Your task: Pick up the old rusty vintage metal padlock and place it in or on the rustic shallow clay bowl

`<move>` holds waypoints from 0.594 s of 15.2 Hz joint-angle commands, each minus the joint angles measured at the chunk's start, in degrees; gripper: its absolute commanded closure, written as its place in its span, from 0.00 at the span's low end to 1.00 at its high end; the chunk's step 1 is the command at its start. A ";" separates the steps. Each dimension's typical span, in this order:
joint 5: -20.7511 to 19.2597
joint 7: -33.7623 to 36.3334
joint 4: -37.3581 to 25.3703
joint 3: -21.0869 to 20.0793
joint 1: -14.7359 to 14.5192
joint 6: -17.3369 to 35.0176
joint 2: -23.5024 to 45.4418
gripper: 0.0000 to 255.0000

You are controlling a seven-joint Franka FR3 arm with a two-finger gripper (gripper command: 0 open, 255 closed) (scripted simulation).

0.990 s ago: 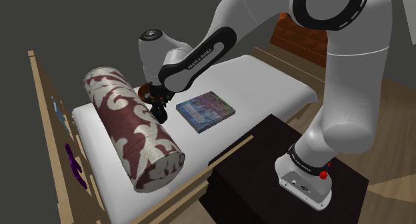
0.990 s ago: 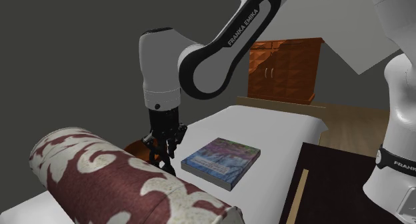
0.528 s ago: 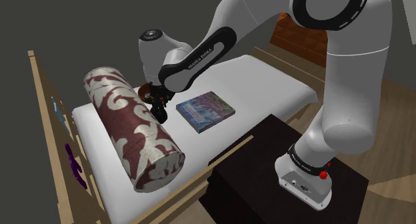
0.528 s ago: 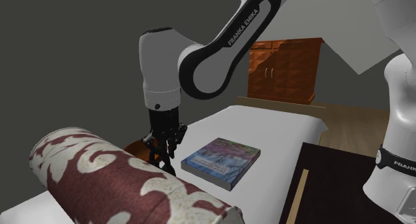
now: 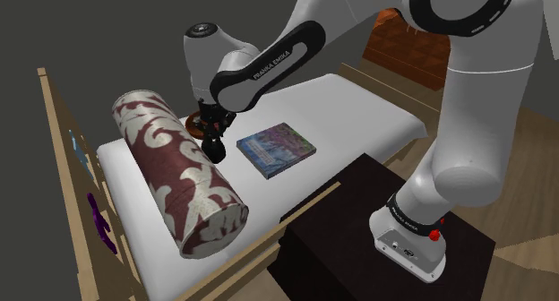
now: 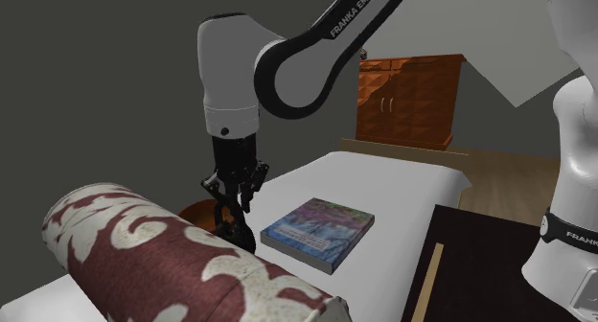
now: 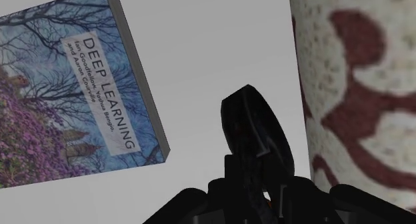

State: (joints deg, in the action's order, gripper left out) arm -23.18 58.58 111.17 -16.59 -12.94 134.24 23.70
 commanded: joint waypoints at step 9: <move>3.12 -3.01 -1.78 -1.35 0.97 -5.85 -4.59 1.00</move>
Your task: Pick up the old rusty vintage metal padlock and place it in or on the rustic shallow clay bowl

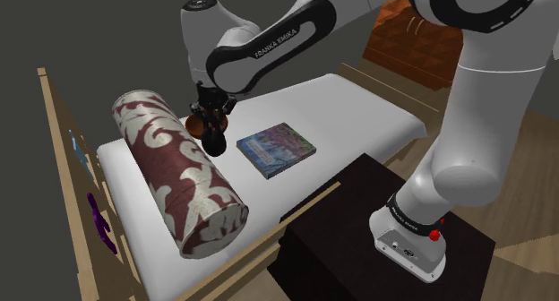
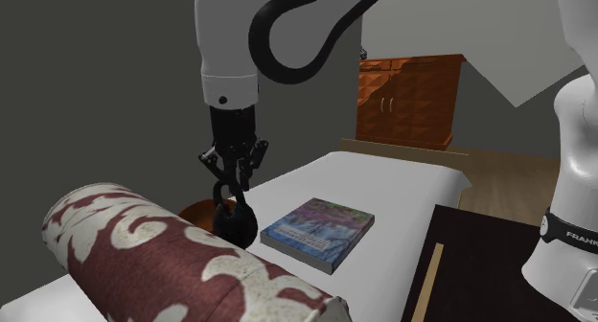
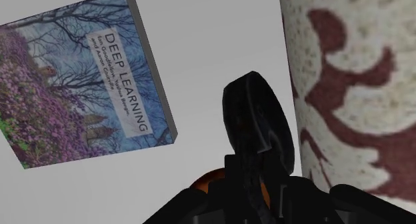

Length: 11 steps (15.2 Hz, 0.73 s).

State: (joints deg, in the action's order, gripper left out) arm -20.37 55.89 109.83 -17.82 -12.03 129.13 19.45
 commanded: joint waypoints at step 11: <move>3.07 -3.01 -3.70 -1.07 0.57 -7.53 -4.39 1.00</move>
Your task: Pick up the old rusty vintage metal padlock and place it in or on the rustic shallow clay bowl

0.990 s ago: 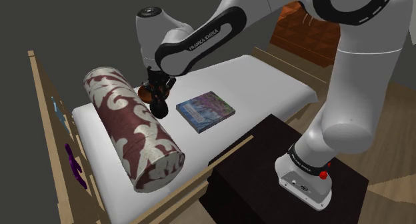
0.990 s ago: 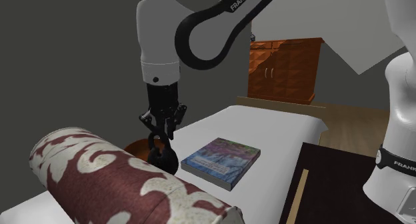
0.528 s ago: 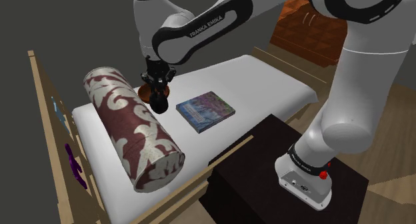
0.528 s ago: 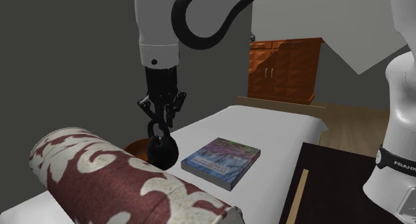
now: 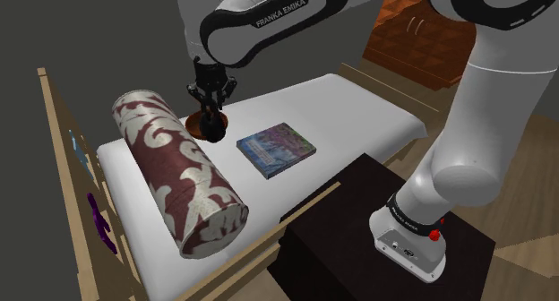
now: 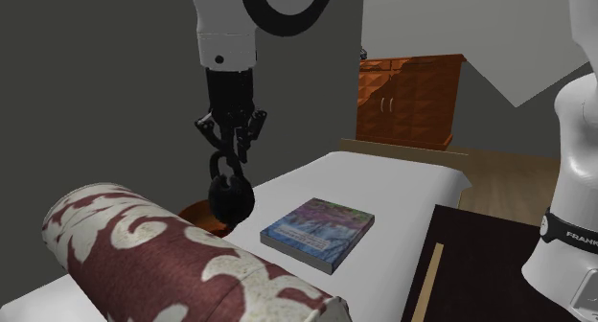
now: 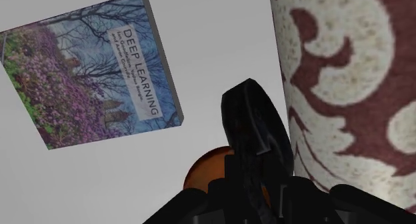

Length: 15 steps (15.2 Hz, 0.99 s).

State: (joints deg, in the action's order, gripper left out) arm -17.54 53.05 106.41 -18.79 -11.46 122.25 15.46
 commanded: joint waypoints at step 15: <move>-1.13 -13.62 -40.62 4.00 2.18 -17.93 20.83 1.00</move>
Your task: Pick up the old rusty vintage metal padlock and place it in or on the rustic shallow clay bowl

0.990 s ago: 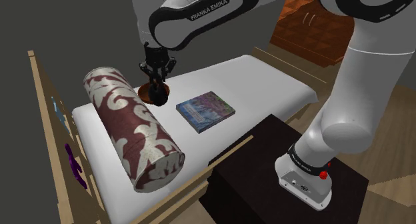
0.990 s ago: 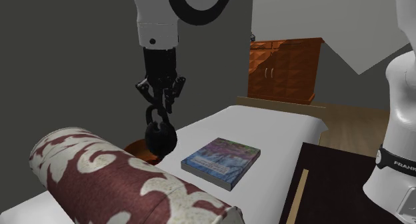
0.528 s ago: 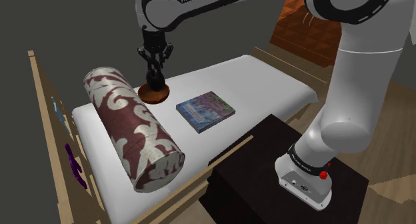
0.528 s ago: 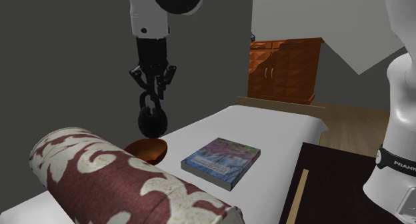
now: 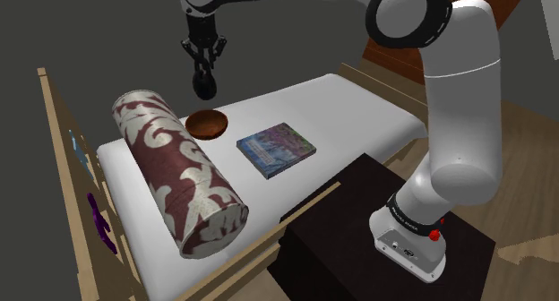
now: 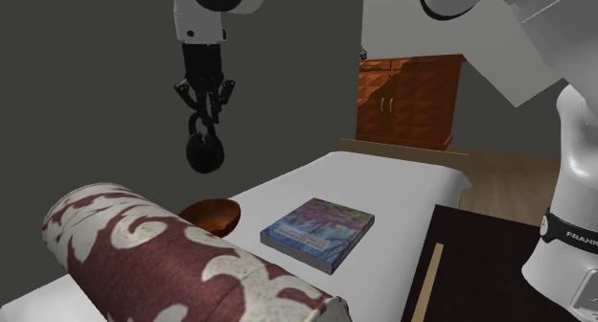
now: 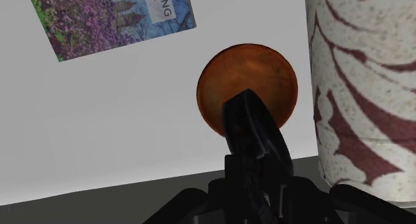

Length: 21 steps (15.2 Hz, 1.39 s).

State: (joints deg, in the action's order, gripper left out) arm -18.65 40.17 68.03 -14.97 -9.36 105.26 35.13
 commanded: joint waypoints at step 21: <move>-1.86 2.47 8.63 1.09 0.76 12.75 4.39 1.00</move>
State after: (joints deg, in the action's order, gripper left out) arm -20.39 42.51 76.48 -13.95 -8.59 117.44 39.16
